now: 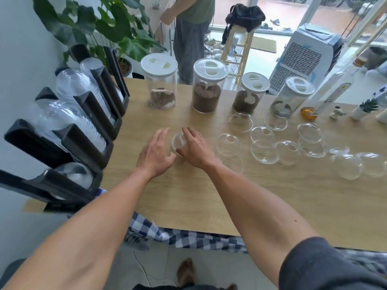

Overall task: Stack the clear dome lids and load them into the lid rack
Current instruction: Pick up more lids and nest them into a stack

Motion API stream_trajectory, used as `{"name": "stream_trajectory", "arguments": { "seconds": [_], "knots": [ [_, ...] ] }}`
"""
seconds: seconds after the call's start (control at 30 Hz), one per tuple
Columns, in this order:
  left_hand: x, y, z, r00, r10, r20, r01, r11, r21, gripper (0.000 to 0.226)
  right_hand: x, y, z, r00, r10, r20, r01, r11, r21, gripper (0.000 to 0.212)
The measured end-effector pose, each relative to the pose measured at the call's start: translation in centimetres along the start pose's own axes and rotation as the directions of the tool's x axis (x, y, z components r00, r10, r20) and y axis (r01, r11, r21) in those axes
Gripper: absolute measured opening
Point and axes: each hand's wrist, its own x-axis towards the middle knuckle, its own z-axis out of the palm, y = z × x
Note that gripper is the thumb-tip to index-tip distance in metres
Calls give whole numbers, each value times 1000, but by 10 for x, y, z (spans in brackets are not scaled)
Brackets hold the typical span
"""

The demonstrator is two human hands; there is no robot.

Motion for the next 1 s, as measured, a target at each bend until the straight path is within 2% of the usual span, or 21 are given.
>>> {"name": "stream_trajectory", "arguments": {
  "seconds": [0.07, 0.17, 0.23, 0.3, 0.4, 0.53, 0.67, 0.77, 0.9, 1.0],
  "knots": [
    [3, 9, 2, 997, 64, -52, -62, 998, 32, 78, -7, 6, -7, 998, 18, -67, -15, 999, 41, 74],
    [14, 35, 8, 988, 134, -77, -130, 990, 51, 62, -24, 26, -26, 958, 74, -277, -69, 997, 28, 53],
    [21, 58, 13, 986, 158, -58, -157, 987, 31, 56, -39, 46, -42, 907, 98, -410, -104, 995, 7, 42],
    [29, 84, 20, 985, 174, -4, -174, 985, 7, 57, -56, 67, -58, 874, 127, -468, -139, 990, 11, 39],
    [38, 120, 35, 982, 170, 81, -168, 985, -33, 62, -82, 101, -76, 867, 174, -467, -202, 979, -10, 38],
    [49, 163, 56, 977, 120, 173, -123, 992, 3, 66, -113, 140, -84, 908, 129, -399, -205, 967, -152, 45],
    [55, 189, 75, 964, -33, 263, 11, 996, 88, 73, -129, 170, -78, 943, 52, -329, -162, 934, -317, 48],
    [62, 196, 88, 947, -148, 284, 121, 986, 111, 77, -130, 184, -70, 941, 8, -340, -146, 912, -382, 35],
    [66, 209, 94, 938, -262, 228, 242, 964, 108, 68, -126, 191, -77, 901, -101, -423, -66, 929, -364, 21],
    [68, 215, 91, 942, -286, 176, 275, 957, 88, 66, -114, 182, -99, 843, -84, -532, -16, 983, -182, 26]
  ]
}}
